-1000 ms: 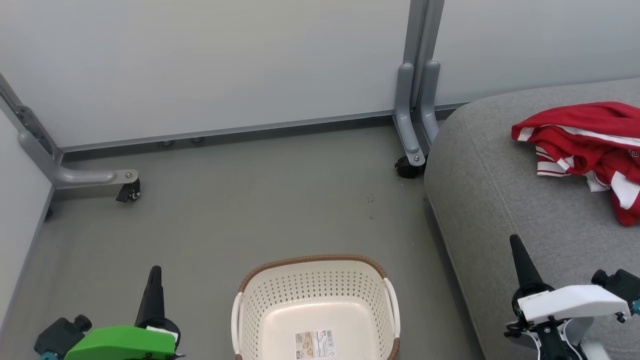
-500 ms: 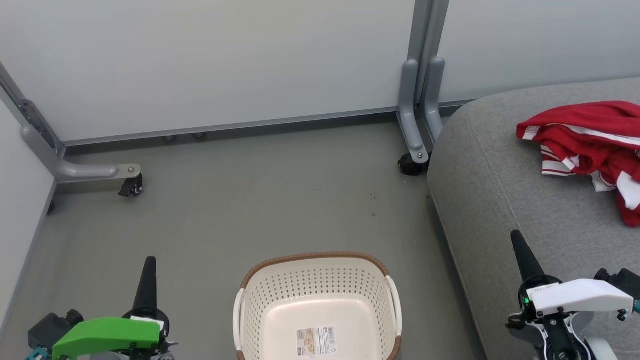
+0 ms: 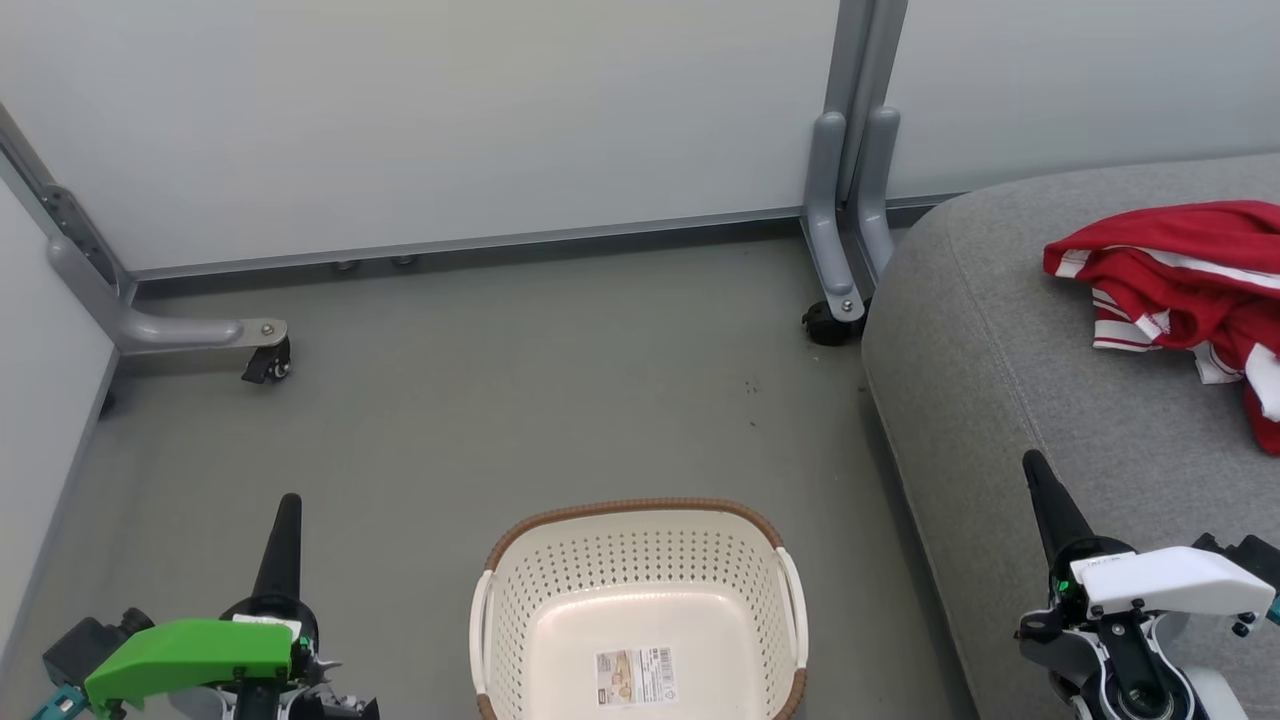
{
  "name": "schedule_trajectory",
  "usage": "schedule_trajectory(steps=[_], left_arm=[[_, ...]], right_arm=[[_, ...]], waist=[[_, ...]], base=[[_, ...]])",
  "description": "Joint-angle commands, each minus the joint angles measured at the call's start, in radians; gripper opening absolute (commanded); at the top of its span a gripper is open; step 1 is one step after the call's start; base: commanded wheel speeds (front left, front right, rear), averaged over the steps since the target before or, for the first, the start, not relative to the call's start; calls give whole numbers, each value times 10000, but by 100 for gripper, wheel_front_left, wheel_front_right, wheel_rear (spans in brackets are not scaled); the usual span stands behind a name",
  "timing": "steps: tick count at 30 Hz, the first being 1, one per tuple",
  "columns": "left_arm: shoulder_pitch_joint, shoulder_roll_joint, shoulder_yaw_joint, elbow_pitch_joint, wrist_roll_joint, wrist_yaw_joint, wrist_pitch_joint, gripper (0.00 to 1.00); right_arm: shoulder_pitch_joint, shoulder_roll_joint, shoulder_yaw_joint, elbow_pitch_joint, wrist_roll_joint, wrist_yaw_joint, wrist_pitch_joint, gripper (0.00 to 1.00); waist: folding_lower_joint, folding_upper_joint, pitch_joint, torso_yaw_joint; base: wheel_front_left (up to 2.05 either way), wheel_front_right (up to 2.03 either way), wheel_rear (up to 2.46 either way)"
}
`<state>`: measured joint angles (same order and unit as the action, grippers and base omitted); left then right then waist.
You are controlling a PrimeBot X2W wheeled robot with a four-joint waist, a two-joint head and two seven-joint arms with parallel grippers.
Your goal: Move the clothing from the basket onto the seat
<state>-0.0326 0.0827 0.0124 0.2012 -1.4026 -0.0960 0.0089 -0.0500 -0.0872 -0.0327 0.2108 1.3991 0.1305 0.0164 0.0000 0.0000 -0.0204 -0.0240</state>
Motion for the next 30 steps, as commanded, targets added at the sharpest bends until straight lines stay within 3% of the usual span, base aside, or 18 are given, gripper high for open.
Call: schedule_trajectory(steps=[1,30], left_arm=[[-244,66,87,20,-264,-68,67,0],[-776,0,579,407,-2295,-366,690,0]], right_arm=[[-231,-13,-66,-1,234,5,71,0],[-591,114,-462,316,2262,4,688,0]], waist=[[0,0,12,12],[0,0,211,215]], base=[[0,0,0],[0,0,0]])
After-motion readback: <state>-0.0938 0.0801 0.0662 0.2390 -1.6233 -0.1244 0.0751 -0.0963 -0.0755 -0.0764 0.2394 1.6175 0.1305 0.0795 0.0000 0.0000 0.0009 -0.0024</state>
